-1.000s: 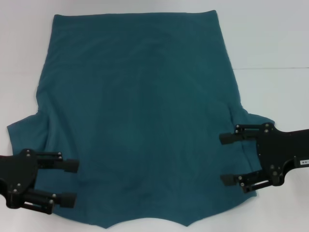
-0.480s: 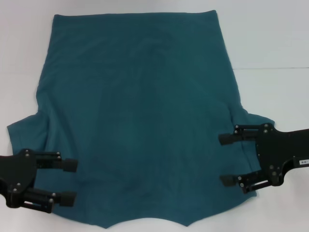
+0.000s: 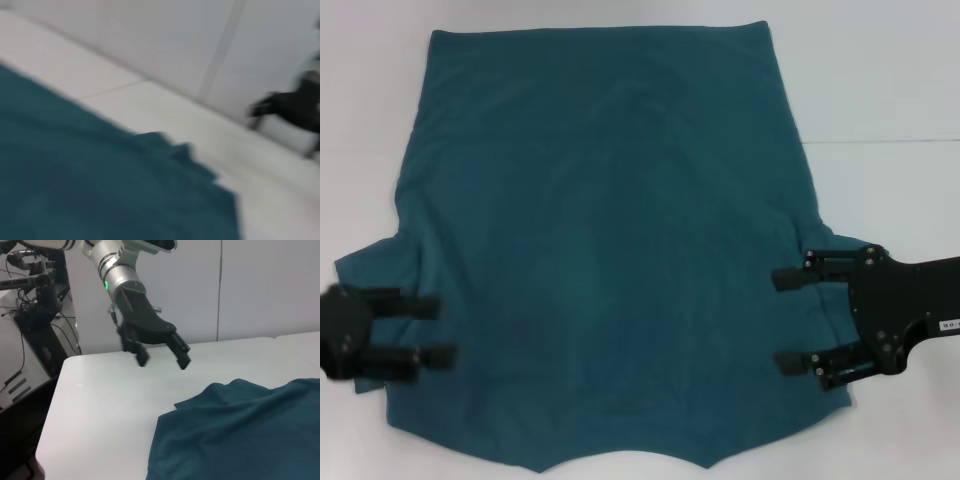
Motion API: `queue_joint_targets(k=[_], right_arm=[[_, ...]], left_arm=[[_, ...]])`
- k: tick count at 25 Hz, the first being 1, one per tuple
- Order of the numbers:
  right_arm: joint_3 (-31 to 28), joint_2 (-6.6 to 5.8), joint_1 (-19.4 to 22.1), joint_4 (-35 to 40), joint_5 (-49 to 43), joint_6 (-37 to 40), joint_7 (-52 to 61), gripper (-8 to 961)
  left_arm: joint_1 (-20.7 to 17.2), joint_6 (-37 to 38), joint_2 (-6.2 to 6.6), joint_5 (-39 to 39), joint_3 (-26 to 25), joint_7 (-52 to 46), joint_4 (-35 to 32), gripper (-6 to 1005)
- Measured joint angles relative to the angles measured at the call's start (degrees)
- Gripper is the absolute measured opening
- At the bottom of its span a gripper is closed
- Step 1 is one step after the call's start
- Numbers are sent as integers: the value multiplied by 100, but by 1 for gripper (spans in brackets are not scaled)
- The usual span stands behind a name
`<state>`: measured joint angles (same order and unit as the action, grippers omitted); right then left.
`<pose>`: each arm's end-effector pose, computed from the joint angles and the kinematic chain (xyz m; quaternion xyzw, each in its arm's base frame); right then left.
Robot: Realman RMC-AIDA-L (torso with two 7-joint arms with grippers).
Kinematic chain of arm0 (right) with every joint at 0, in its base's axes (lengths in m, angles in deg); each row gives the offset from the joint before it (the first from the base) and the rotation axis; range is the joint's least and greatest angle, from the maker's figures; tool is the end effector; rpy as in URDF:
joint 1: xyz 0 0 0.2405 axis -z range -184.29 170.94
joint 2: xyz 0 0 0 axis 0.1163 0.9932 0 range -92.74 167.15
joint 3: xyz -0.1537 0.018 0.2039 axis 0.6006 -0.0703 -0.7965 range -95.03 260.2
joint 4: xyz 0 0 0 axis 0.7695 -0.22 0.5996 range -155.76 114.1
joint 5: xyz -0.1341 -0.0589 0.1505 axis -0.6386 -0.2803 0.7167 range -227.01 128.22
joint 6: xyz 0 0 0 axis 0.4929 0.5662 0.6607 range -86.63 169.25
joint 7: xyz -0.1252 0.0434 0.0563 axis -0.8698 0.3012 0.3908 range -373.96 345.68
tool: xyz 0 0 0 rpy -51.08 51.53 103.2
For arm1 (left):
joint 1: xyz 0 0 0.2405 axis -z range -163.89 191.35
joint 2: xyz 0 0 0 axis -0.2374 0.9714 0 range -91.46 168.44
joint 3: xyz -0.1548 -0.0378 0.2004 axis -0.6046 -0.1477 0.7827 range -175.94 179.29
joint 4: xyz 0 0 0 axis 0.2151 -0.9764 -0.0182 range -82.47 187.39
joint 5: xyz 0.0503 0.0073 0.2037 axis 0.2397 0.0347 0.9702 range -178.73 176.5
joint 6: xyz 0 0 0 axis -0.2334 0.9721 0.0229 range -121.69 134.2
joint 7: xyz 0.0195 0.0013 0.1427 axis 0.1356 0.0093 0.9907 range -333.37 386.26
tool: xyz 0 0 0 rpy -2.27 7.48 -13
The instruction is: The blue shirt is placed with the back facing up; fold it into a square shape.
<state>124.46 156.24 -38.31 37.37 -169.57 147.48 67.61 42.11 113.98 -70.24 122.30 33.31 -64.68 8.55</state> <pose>0.2169 0.3227 0.0446 -0.9809 0.0619 0.1750 0.0573 -0.2929 0.3053 0.0951 -0.9406 -0.2708 -0.1893 0.0776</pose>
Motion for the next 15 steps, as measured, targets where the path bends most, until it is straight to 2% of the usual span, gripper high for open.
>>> queue_joint_targets(k=[6, 12, 15], right_arm=[[12, 38, -32, 113, 13, 0, 108, 941], [14, 48, -102, 130, 20, 61, 221, 941], [14, 50, -131, 130, 21, 64, 252, 941]], left_arm=[[-82, -816, 3, 506, -97, -288, -469, 872], [-41, -1528, -11, 1034, -38, -186, -489, 872], [-4, -1980, -64, 1251, 90, -167, -439, 872]])
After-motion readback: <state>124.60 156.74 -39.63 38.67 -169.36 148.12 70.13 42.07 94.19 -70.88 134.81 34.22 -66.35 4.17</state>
